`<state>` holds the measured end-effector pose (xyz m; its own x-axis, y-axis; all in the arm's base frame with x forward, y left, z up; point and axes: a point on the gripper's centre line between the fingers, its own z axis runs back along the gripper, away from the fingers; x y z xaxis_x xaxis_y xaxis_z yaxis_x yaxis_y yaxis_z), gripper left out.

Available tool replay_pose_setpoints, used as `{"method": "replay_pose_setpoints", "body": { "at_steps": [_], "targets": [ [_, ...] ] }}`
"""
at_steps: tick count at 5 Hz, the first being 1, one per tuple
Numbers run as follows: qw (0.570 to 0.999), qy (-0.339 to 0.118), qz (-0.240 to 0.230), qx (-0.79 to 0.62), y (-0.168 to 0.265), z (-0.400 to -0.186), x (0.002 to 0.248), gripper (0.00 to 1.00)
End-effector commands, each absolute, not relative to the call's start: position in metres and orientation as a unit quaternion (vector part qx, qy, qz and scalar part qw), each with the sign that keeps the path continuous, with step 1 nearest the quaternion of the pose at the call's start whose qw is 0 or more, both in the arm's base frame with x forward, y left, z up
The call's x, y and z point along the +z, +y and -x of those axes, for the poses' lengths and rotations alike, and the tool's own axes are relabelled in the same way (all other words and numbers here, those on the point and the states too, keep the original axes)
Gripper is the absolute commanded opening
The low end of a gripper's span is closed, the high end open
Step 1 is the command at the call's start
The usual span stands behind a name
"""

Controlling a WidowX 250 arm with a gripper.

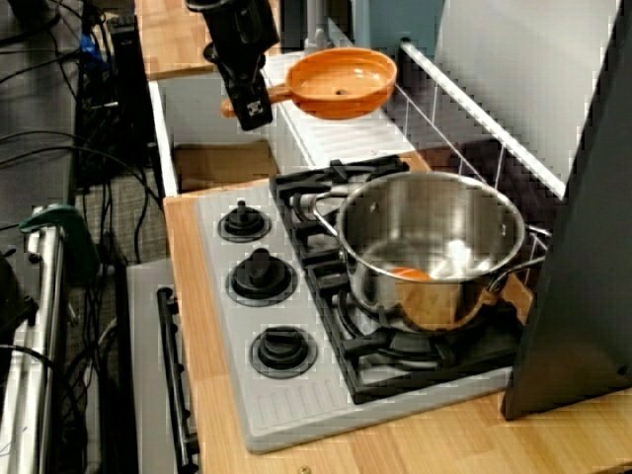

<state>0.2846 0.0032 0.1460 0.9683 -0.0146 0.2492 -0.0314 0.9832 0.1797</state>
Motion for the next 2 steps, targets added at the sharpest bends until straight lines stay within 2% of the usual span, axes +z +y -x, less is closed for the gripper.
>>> {"method": "replay_pose_setpoints", "body": {
  "at_steps": [1,2],
  "targets": [
    [0.985,-0.147,-0.084,-0.028,-0.021,-0.286,0.167,0.00],
    [0.984,-0.151,-0.085,-0.045,-0.039,-0.286,0.177,0.00]
  ]
}}
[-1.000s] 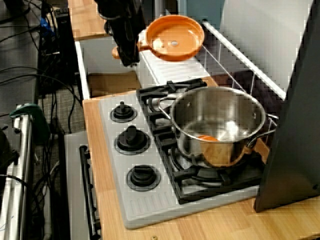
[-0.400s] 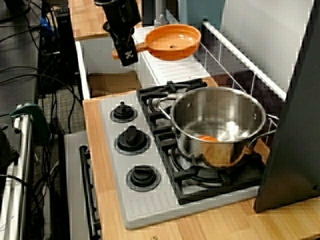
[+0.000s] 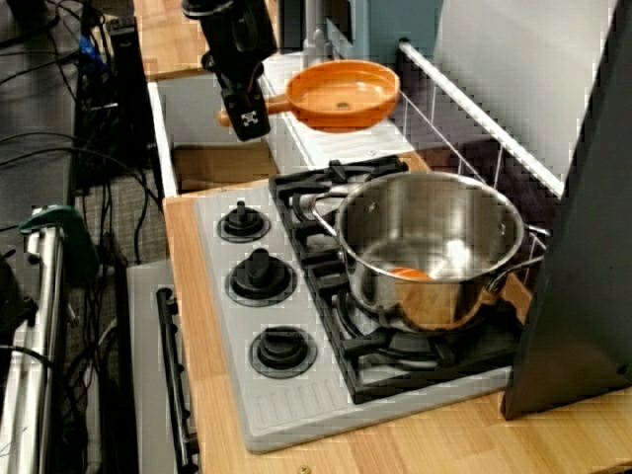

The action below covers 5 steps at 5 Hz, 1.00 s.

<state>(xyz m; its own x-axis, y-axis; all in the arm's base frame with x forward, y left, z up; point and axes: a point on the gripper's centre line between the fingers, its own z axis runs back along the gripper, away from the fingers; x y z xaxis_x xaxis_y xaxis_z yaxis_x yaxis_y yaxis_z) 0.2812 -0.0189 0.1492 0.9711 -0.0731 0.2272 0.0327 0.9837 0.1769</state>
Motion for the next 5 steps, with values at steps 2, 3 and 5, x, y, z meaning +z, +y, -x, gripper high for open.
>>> {"method": "replay_pose_setpoints", "body": {
  "at_steps": [2,3,5],
  "targets": [
    [0.979,-0.164,-0.085,-0.090,-0.074,-0.275,0.184,0.00],
    [0.980,-0.158,-0.056,-0.111,-0.087,-0.274,0.192,0.00],
    [0.981,-0.110,0.001,-0.163,-0.102,-0.271,0.195,0.00]
  ]
}}
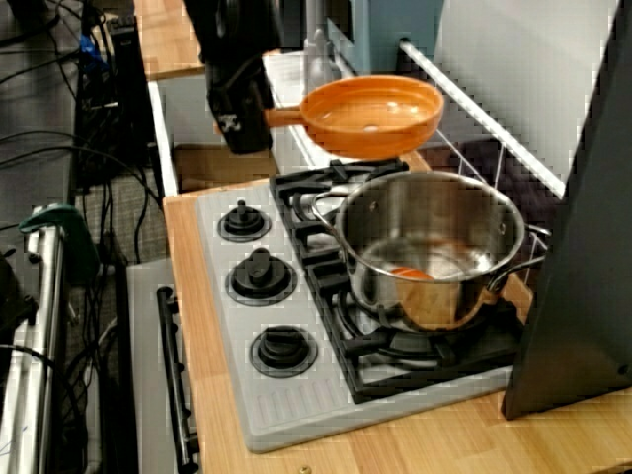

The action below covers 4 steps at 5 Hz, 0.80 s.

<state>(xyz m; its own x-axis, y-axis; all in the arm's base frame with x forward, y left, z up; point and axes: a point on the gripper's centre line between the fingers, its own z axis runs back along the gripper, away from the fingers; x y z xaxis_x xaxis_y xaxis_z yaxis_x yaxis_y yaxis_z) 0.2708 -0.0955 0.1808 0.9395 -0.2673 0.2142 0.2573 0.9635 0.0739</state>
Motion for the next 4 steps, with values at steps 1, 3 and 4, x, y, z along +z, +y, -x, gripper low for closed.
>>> {"method": "replay_pose_setpoints", "body": {
  "at_steps": [1,3,4],
  "targets": [
    [0.978,-0.113,-0.004,-0.175,-0.106,-0.271,0.196,0.00],
    [0.975,-0.069,0.049,-0.206,-0.107,-0.279,0.197,0.00],
    [0.974,-0.052,0.066,-0.211,-0.107,-0.282,0.200,0.00]
  ]
}}
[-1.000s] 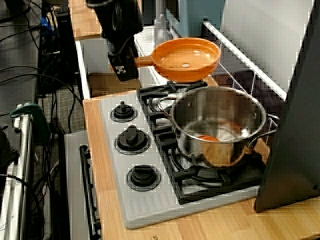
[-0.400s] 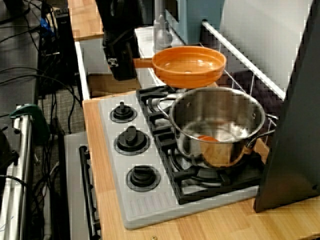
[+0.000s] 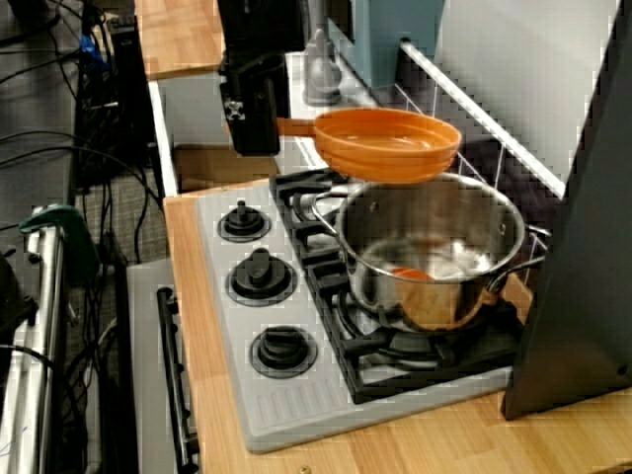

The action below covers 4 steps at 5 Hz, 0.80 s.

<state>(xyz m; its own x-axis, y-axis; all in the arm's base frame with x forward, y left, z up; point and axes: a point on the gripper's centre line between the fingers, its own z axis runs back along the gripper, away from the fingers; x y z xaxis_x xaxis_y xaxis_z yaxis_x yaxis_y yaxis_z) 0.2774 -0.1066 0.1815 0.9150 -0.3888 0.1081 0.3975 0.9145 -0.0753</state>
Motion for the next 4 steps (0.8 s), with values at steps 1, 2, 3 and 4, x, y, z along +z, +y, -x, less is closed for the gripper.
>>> {"method": "replay_pose_setpoints", "body": {
  "at_steps": [1,2,3,4],
  "targets": [
    [0.972,-0.024,0.091,-0.214,-0.1034,-0.2838,0.2031,0.00],
    [0.971,-0.008,0.102,-0.216,-0.1022,-0.2843,0.2034,0.00],
    [0.969,0.008,0.112,-0.221,-0.1033,-0.2834,0.2046,0.00],
    [0.968,0.017,0.119,-0.222,-0.1030,-0.2819,0.2047,0.00]
  ]
}}
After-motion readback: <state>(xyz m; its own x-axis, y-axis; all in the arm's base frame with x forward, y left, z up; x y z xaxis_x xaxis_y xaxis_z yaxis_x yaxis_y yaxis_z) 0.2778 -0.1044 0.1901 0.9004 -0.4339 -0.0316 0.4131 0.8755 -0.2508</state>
